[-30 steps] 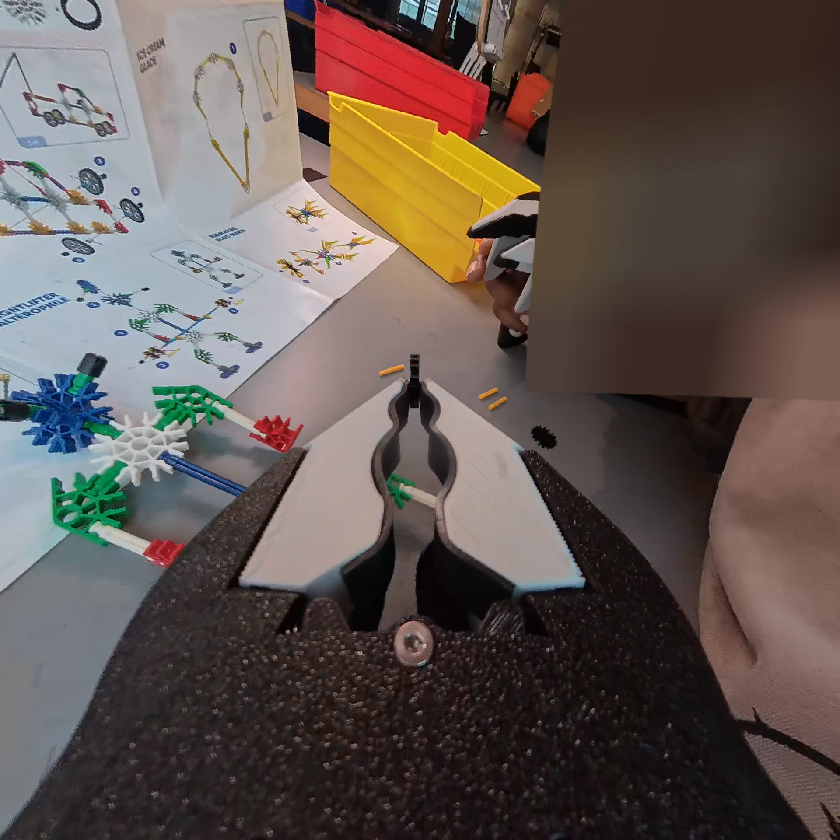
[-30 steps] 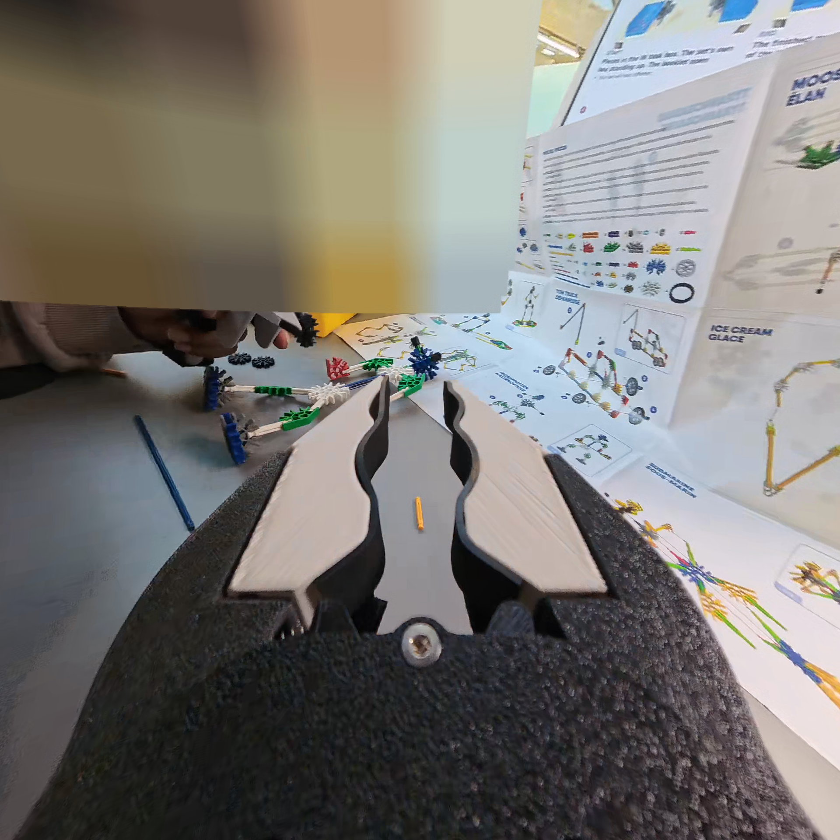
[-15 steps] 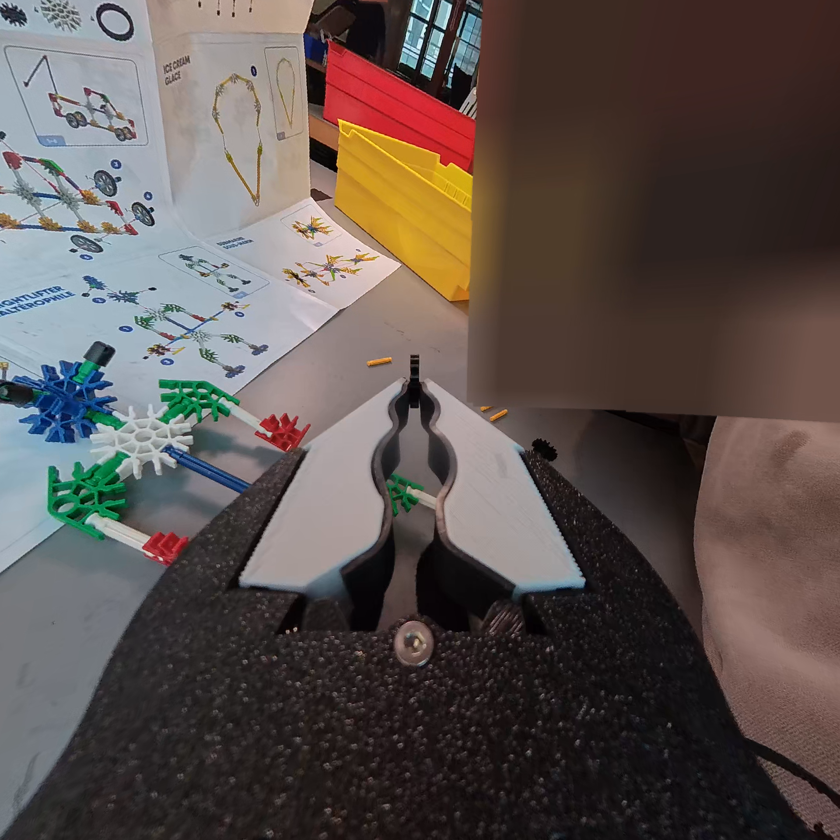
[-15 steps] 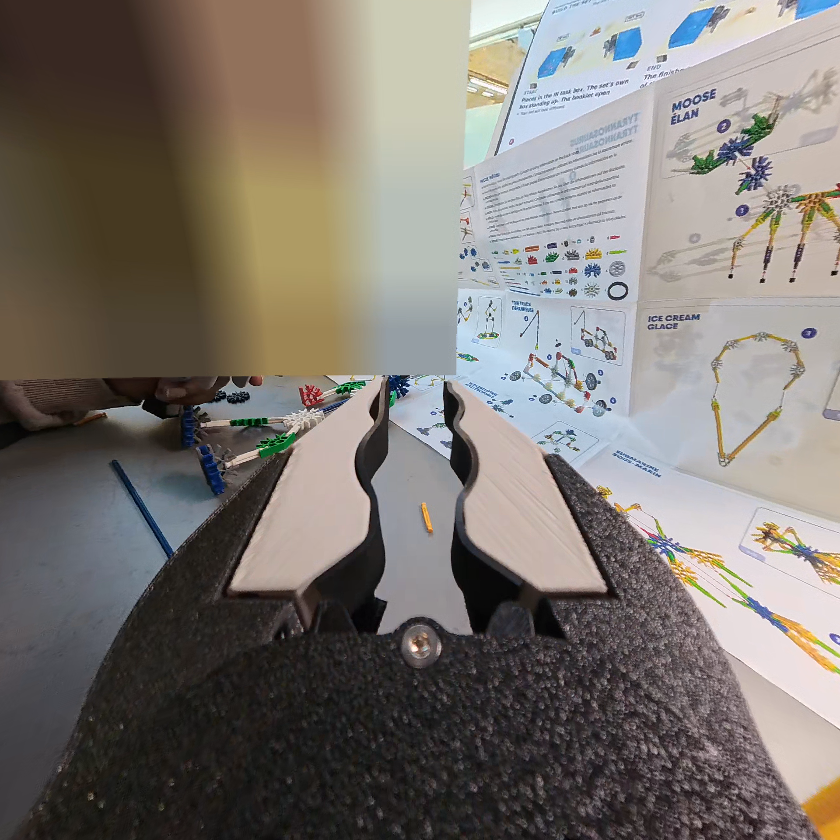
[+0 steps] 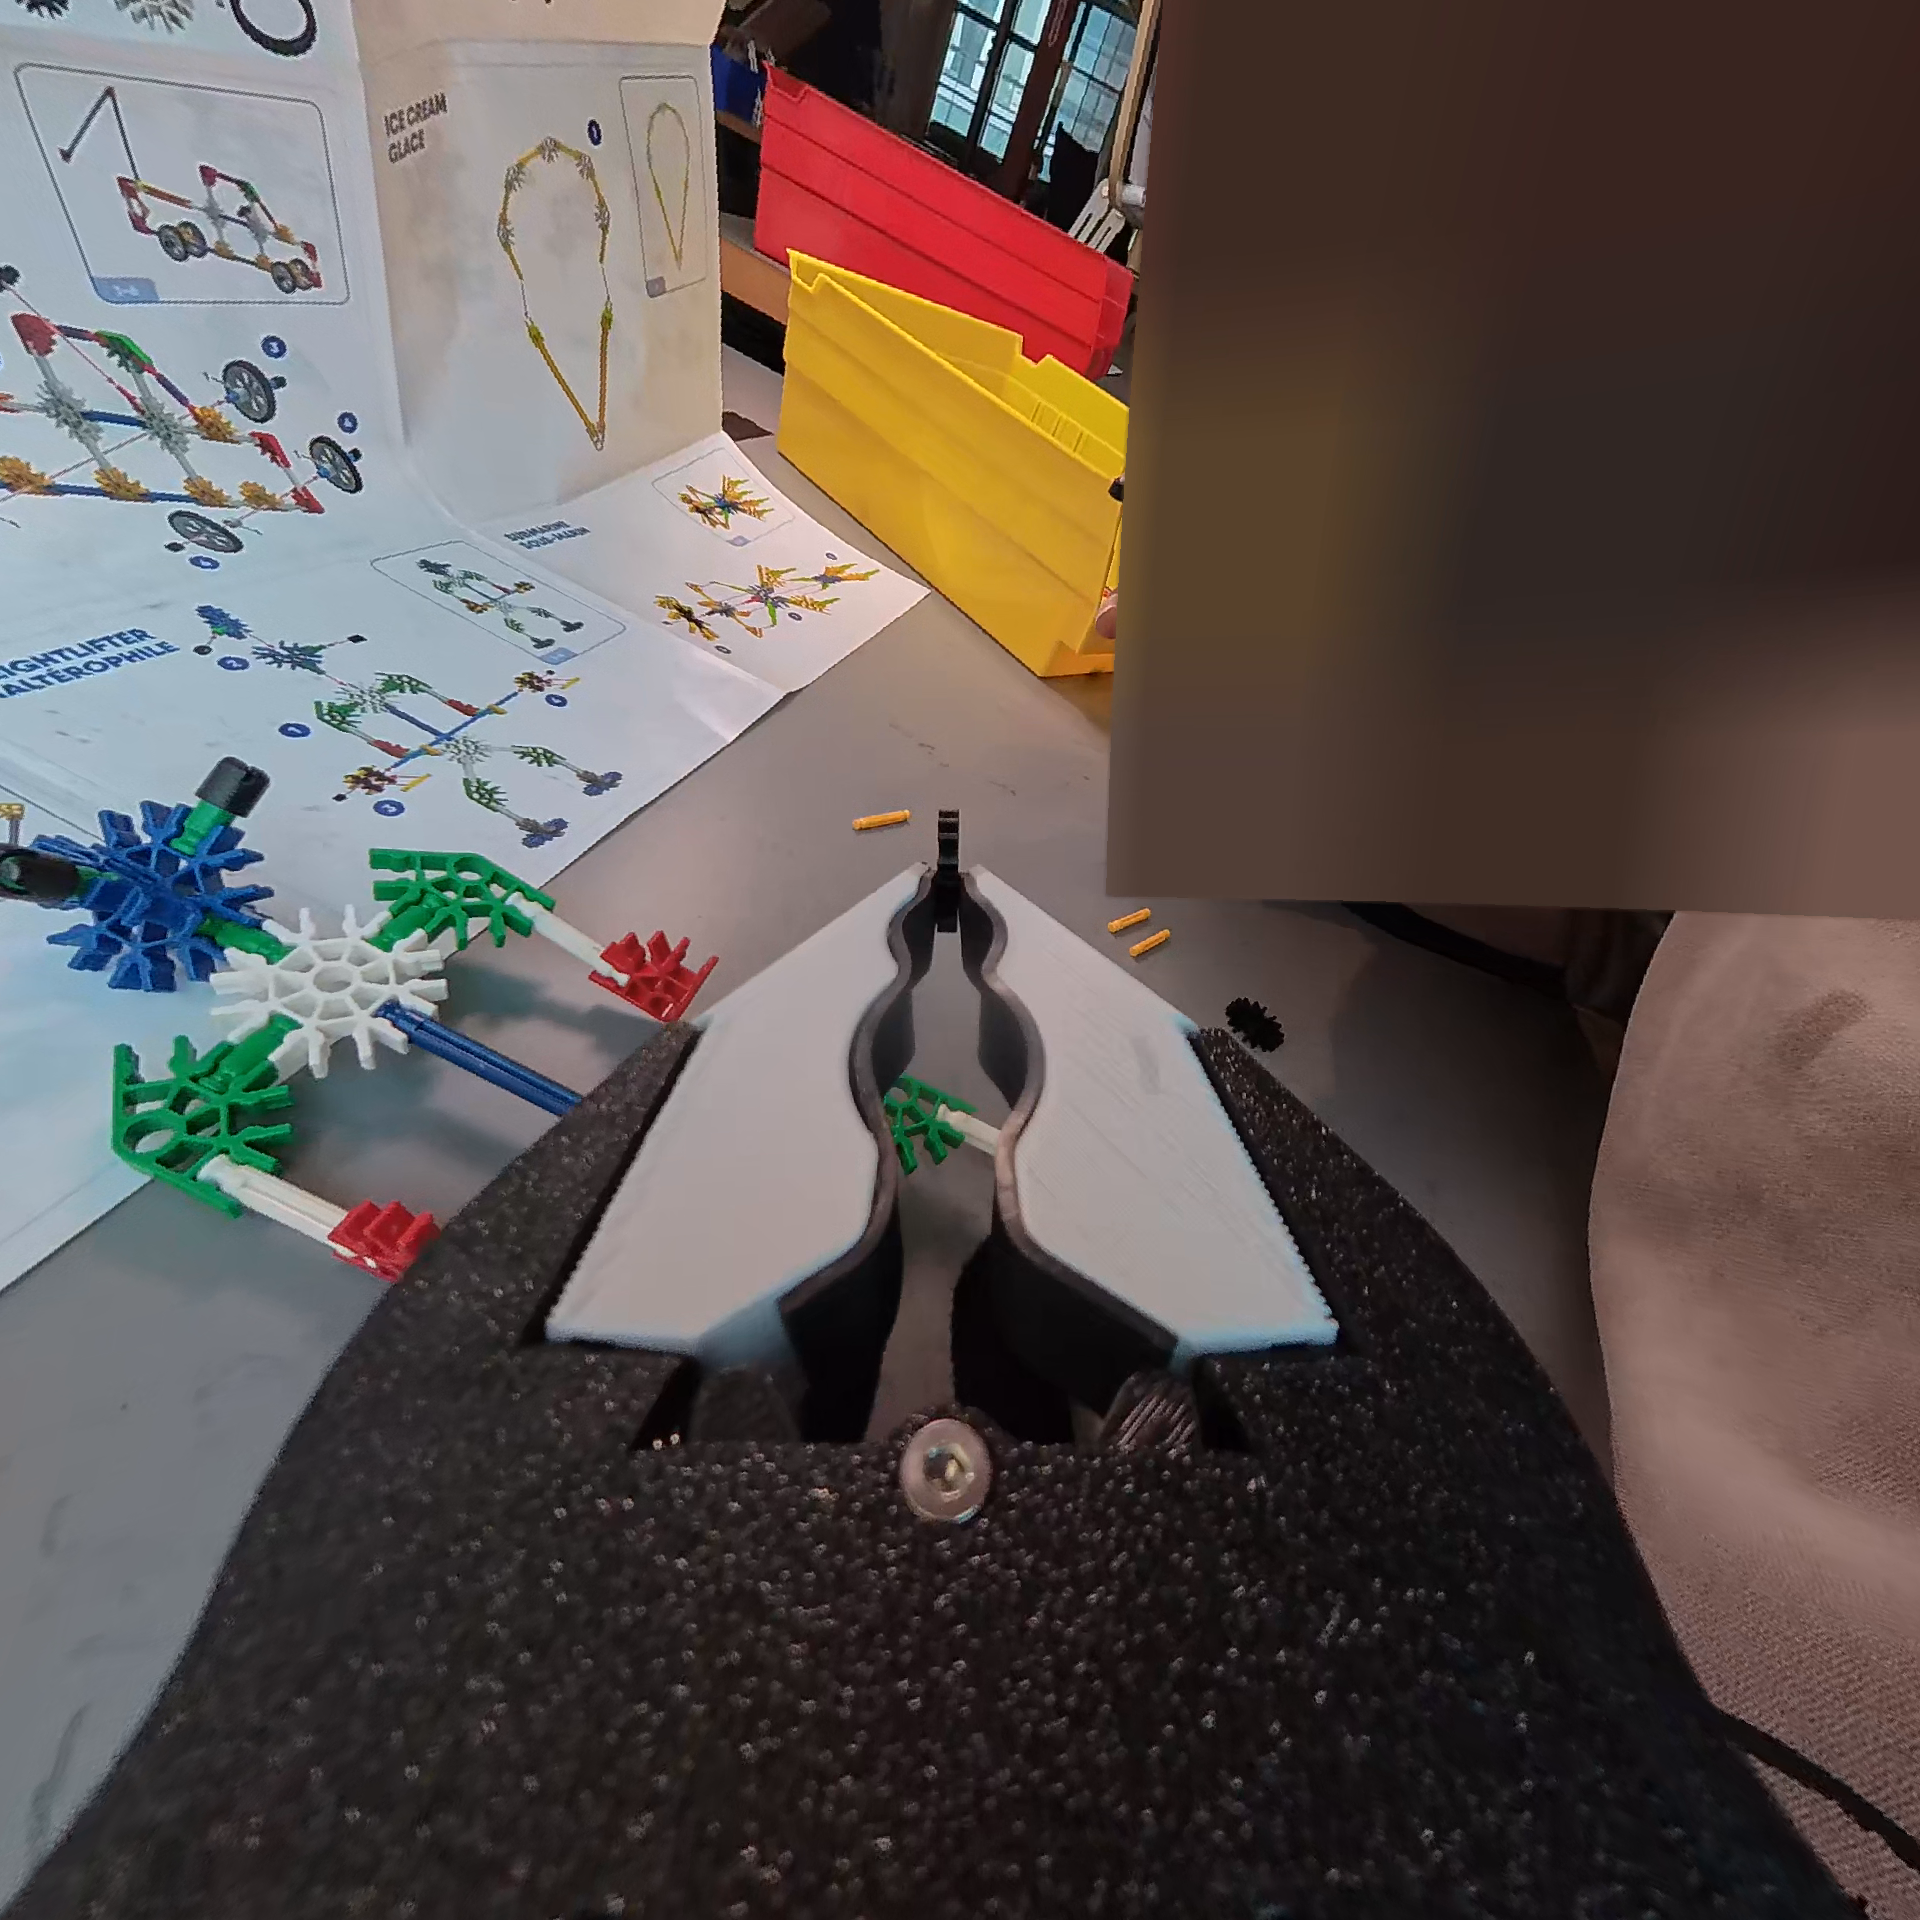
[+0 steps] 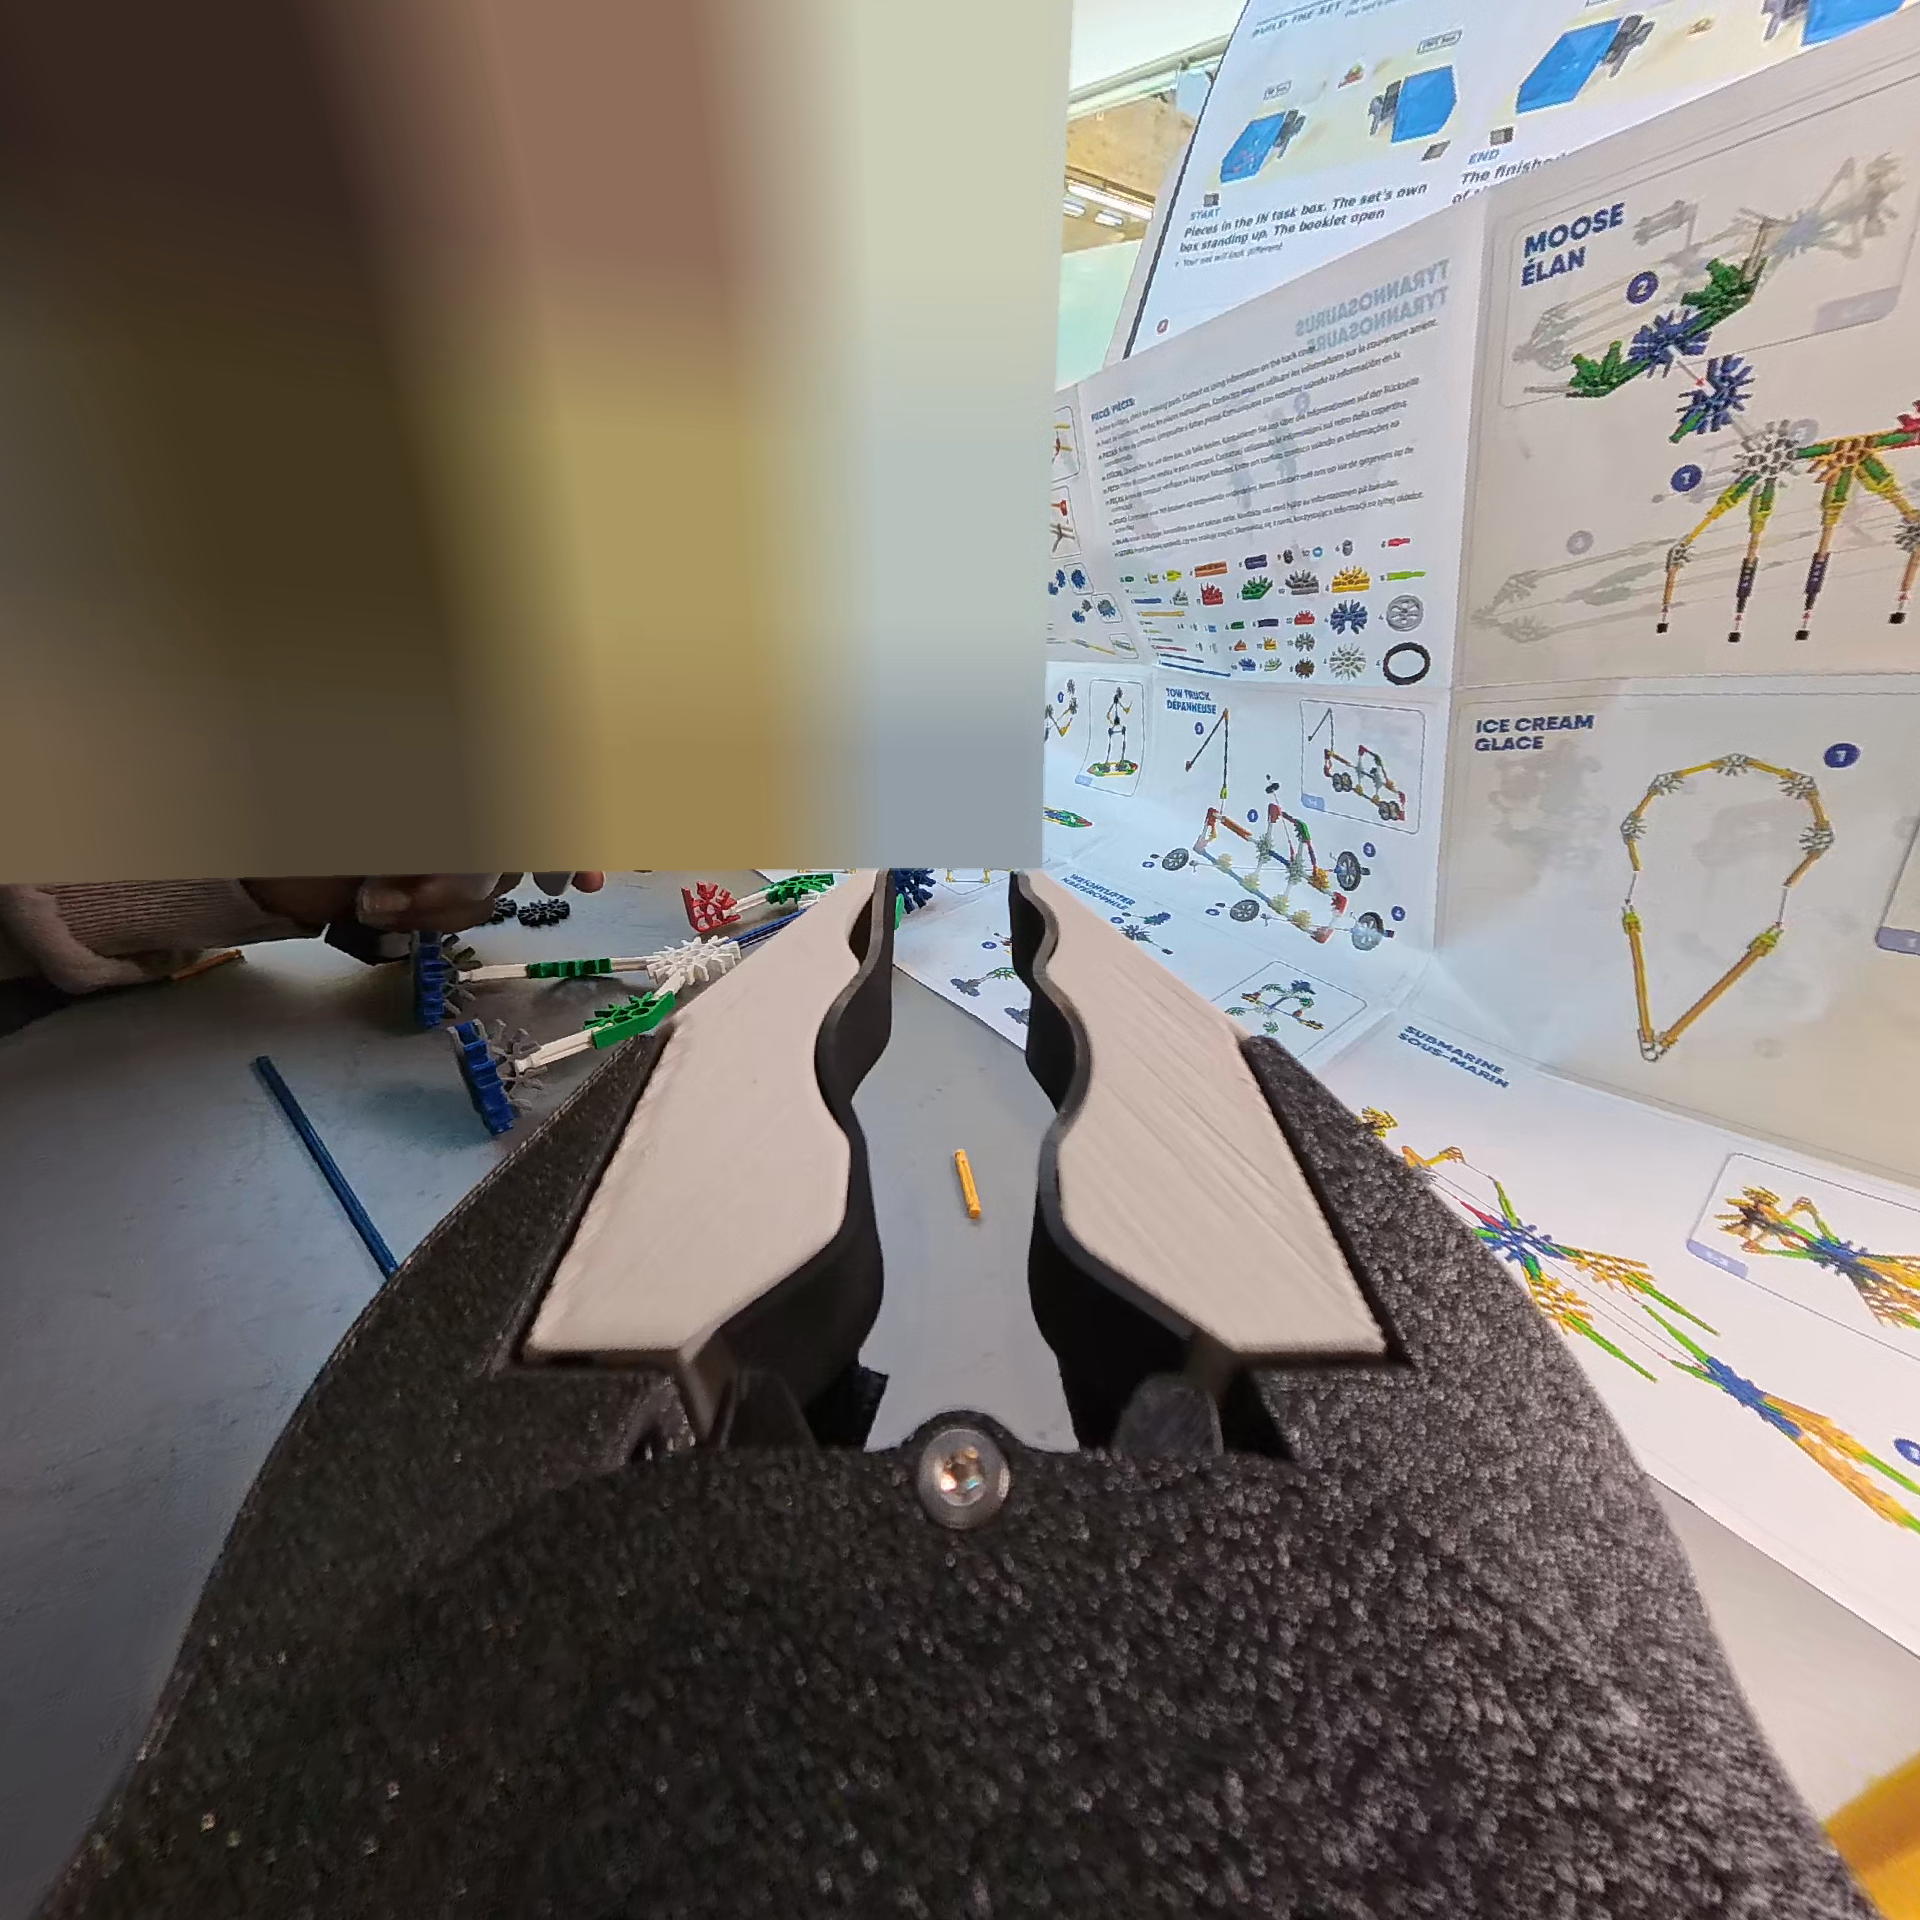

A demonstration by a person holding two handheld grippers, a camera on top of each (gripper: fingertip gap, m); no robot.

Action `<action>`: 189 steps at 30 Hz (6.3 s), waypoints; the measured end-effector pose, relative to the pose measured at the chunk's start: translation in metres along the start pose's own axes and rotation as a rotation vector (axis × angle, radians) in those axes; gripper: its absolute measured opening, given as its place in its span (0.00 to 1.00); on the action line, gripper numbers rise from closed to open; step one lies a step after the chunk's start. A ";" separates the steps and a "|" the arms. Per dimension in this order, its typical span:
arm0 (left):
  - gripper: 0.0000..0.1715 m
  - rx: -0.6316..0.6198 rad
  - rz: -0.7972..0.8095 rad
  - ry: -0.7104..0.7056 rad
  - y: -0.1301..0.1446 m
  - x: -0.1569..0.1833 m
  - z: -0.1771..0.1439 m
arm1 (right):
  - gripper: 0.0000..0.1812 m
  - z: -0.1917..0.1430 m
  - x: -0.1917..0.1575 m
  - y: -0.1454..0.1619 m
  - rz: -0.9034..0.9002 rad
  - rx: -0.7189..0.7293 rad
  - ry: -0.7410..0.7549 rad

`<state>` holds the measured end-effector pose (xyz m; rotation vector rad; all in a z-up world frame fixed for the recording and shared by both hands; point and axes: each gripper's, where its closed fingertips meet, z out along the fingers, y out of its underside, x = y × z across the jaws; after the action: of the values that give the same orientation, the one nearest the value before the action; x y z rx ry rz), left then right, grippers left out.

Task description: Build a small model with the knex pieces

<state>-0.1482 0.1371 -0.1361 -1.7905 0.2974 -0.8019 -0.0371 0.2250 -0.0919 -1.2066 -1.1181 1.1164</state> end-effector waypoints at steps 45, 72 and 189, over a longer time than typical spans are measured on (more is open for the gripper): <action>0.01 -0.066 0.244 0.131 -0.001 0.081 0.016 | 0.08 -0.053 -0.068 0.108 -0.253 -0.808 -0.432; 0.01 -0.070 -0.312 0.462 0.029 0.160 0.025 | 0.00 -0.032 -0.120 0.052 -0.099 -0.476 -0.606; 0.01 -0.478 0.248 0.176 0.106 0.130 0.043 | 0.08 -0.051 -0.160 0.093 -0.381 -0.573 -0.586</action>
<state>-0.0055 0.0567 -0.1920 -2.0694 0.8692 -0.7519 -0.0076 0.0640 -0.1923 -1.0304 -2.1269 0.8922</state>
